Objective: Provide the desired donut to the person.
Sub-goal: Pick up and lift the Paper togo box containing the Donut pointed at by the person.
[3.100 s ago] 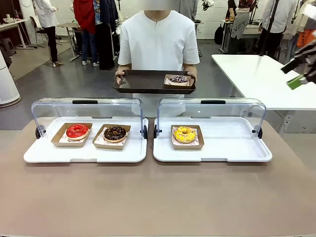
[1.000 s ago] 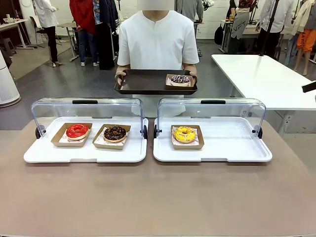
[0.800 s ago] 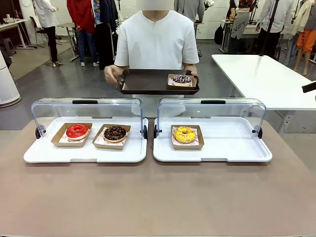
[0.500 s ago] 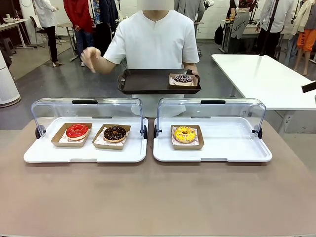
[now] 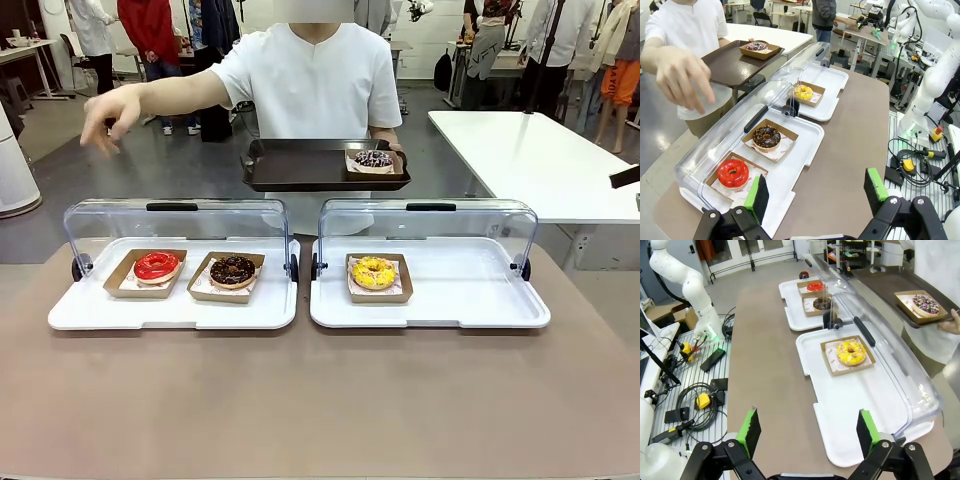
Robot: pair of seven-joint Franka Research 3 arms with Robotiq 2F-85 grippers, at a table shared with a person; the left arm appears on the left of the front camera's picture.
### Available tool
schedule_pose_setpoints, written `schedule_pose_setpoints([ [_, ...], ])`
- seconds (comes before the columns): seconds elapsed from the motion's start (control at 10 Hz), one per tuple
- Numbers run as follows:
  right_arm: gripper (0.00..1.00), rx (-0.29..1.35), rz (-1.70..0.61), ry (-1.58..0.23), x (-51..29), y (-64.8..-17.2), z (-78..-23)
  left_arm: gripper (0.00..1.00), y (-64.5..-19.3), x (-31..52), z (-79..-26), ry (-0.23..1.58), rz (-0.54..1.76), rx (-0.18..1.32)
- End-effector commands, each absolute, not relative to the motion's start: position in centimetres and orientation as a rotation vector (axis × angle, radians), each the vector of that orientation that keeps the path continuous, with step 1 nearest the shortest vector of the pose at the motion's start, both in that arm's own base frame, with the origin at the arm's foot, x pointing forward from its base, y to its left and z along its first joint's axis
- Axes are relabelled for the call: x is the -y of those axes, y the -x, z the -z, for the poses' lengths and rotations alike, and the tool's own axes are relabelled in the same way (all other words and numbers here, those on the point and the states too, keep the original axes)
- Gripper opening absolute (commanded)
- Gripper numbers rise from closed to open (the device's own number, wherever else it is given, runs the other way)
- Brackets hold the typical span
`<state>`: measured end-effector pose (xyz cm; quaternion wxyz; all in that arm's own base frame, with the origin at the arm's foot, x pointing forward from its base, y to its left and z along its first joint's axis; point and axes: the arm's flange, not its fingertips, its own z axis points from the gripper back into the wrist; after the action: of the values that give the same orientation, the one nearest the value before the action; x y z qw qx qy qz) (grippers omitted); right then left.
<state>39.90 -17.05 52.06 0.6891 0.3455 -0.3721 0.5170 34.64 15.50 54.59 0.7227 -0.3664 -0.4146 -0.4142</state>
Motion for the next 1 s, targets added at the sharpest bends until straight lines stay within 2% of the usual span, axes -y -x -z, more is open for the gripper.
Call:
schedule_pose_setpoints([
  [0.0, 1.0, 0.833, -1.156, -0.775, 17.0, -39.9, -52.0, 1.0, -34.5, -15.5, -54.7, 0.816, 0.917, 0.924],
  [0.8, 1.0, 0.833, -1.156, -0.775, 17.0, -39.9, -52.0, 1.0, -34.6, -15.5, -54.6, 0.809, 0.915, 0.915],
  [0.9, 1.0, 0.833, -1.156, -0.775, 17.0, -39.9, -52.0, 1.0, -36.2, -14.2, -57.6, 0.736, 1.049, 0.863],
])
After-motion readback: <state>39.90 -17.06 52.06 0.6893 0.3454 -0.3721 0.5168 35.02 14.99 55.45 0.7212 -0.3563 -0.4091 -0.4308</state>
